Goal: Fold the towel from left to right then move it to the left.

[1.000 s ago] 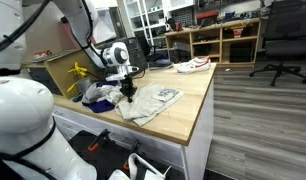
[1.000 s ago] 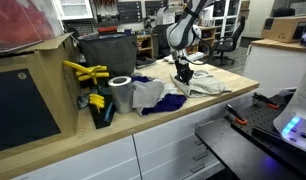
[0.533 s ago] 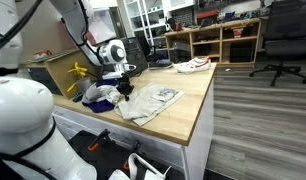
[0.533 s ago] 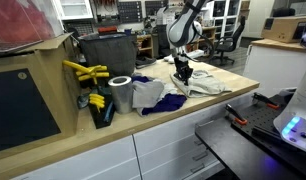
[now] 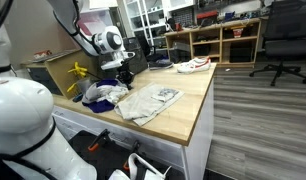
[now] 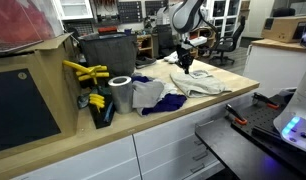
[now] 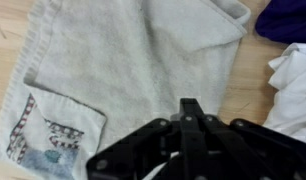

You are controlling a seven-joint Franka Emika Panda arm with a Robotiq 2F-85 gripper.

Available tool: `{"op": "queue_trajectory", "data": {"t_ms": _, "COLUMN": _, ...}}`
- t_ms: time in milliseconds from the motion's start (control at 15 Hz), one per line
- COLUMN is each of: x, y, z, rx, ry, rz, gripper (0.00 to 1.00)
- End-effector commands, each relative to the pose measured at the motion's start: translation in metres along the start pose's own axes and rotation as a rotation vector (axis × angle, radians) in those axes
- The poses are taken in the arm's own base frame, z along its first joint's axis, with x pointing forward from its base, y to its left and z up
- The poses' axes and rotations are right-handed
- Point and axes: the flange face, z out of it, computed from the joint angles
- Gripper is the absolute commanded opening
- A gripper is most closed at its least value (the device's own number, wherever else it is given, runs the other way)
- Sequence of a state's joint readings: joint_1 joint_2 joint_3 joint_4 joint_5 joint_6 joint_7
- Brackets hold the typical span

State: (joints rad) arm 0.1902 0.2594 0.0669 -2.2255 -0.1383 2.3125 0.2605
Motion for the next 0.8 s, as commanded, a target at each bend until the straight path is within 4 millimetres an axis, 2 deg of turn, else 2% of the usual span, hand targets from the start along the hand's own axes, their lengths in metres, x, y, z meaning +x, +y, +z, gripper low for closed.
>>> {"op": "queue_trajectory", "data": {"t_ms": 0, "x": 0.002, "y": 0.03, "z": -0.008, "rx": -0.052, "ry": 0.001, "rz": 0.007, "gripper": 0.0}}
{"op": "queue_trajectory", "data": {"t_ms": 267, "x": 0.008, "y": 0.064, "z": 0.001, "rx": -0.114, "ry": -0.004, "rz": 0.014, "gripper": 0.0}}
{"op": "queue_trajectory", "data": {"t_ms": 533, "x": 0.011, "y": 0.086, "z": 0.006, "rx": -0.144, "ry": -0.01, "rz": 0.028, "gripper": 0.0}}
{"op": "queue_trajectory", "data": {"t_ms": 600, "x": 0.013, "y": 0.091, "z": 0.01, "rx": -0.149, "ry": -0.015, "rz": 0.028, "gripper": 0.24}}
{"op": "queue_trajectory", "data": {"t_ms": 733, "x": 0.014, "y": 0.097, "z": 0.017, "rx": -0.165, "ry": -0.023, "rz": 0.023, "gripper": 0.34}}
